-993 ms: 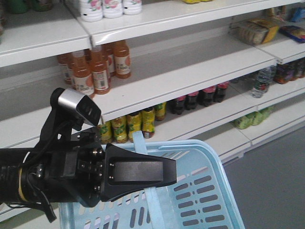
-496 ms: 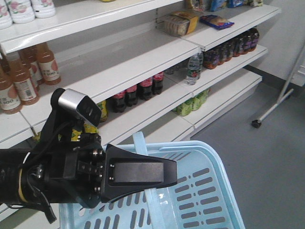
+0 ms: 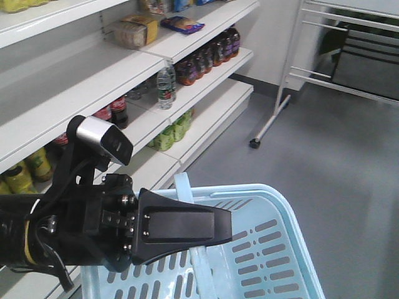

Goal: Place coke in basket with both arms
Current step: 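Turn the base away from the drink shelf holding the basket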

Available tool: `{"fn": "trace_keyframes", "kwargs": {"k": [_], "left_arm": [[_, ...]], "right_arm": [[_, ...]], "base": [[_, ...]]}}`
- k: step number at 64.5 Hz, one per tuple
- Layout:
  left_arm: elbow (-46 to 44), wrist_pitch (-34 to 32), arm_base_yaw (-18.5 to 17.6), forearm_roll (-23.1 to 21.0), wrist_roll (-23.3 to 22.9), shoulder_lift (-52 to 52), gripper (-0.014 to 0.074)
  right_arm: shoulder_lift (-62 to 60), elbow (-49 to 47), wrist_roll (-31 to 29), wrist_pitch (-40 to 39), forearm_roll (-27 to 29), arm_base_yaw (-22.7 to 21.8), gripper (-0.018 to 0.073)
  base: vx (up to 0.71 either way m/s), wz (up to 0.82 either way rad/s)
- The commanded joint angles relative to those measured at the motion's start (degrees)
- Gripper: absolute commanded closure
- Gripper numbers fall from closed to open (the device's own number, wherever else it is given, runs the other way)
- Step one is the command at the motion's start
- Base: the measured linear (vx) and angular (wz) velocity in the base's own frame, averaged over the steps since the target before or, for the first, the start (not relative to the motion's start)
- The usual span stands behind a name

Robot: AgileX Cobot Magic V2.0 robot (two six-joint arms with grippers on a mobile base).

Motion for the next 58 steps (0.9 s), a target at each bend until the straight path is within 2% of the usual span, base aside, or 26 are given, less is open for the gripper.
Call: {"fn": "trace_keyframes", "kwargs": {"k": [1,58], "left_arm": [[-1.19,-12.08,-0.02,-4.5,-0.06,-1.7,0.0604],[-1.19,-12.08,-0.02,-4.5,-0.06,-1.7,0.0603]], "right_arm": [[-0.85,0.86,-0.12,-4.07,-0.51,-0.17,0.0564],[-0.85,0.86,-0.12,-4.07,-0.51,-0.17,0.0564]], "base": [[0.05,-0.56],[0.09,-0.43]]}}
